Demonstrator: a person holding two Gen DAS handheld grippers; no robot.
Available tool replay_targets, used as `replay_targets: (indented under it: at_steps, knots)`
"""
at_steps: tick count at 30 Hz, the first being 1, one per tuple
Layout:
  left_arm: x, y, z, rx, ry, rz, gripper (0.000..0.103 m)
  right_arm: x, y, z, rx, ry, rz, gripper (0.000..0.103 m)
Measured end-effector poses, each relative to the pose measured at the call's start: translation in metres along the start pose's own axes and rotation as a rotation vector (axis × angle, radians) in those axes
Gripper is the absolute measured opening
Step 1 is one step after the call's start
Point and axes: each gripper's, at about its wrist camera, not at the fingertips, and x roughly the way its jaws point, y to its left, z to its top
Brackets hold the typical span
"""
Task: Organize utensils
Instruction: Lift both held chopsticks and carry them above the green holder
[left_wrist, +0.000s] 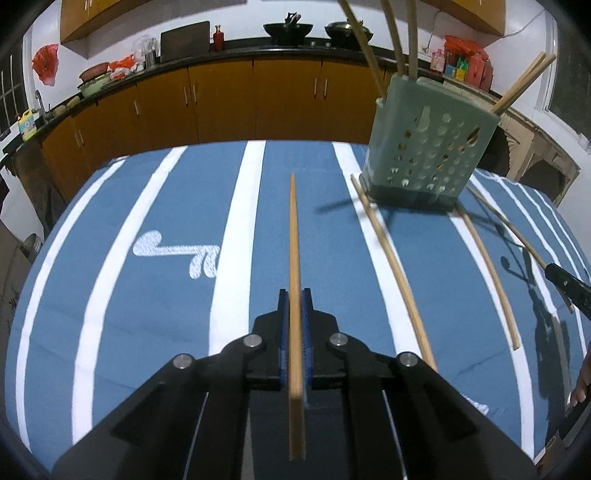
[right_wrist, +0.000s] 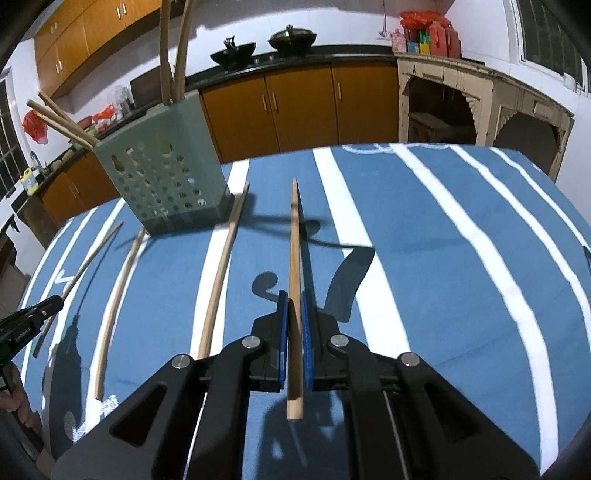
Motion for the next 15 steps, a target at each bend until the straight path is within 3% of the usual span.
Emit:
replay_targets:
  at_steps: [9,15]
  knots:
    - [-0.029,0.000,0.013,0.001,-0.071,-0.013,0.008,-0.022,0.000,0.014,0.005,-0.075,0.019,0.008]
    - [-0.052,0.002,0.025,-0.024,-0.161,-0.050,0.008,-0.036,0.000,0.025,0.004,-0.147,0.021,0.008]
